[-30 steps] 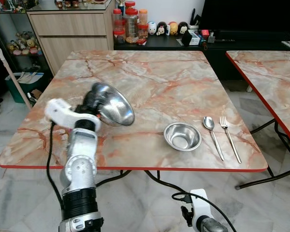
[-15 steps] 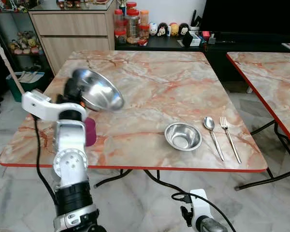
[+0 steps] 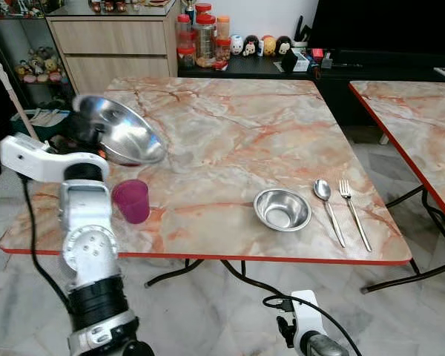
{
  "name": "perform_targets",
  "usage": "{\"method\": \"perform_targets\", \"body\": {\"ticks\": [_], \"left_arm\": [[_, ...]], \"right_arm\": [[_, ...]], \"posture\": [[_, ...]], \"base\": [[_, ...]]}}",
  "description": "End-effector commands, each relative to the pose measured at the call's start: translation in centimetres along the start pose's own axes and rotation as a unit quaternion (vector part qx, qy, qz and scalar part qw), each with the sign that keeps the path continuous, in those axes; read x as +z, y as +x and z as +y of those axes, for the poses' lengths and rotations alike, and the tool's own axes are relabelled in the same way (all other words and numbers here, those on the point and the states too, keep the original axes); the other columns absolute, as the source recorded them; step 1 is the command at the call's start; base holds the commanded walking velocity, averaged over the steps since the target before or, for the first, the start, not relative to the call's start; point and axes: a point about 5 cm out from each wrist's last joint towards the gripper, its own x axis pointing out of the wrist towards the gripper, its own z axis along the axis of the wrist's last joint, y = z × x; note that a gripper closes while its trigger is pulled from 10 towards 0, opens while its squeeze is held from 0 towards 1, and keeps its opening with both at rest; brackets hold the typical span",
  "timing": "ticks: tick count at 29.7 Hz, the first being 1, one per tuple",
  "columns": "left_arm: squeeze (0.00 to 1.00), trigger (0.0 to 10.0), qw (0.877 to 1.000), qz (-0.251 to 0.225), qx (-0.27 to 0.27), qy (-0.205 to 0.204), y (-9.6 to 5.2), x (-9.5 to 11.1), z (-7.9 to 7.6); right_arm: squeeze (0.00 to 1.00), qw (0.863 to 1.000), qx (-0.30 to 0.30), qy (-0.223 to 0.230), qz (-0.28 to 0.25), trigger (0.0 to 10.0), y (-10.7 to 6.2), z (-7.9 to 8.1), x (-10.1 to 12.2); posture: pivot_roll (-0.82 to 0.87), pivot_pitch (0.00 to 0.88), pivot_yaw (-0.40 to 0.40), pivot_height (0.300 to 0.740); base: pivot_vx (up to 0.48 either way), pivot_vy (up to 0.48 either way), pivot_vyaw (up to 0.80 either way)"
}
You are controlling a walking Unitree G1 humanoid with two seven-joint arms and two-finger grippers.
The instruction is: Setting the table
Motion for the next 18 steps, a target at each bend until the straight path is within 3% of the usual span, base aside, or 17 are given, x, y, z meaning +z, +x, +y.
{"method": "perform_targets", "body": {"ticks": [1, 18], "left_arm": [[0.00, 10.0, 1.000, 0.004, -0.009, 0.001, -0.03, -0.36, -0.65], [0.00, 10.0, 1.000, 0.000, -0.009, -0.005, -0.20, -0.35, -0.70]], "right_arm": [[0.00, 1.000, -0.006, 0.005, -0.005, 10.0, -0.02, -0.32, 0.19], [0.00, 1.000, -0.008, 0.003, -0.004, 10.0, -0.06, -0.43, 0.01]], "posture": [[0.08, 0.000, -0.025, 0.732], [0.08, 0.000, -0.025, 0.732]], "base": [[0.000, -0.319, 0.00], [0.000, -0.330, 0.00]]}}
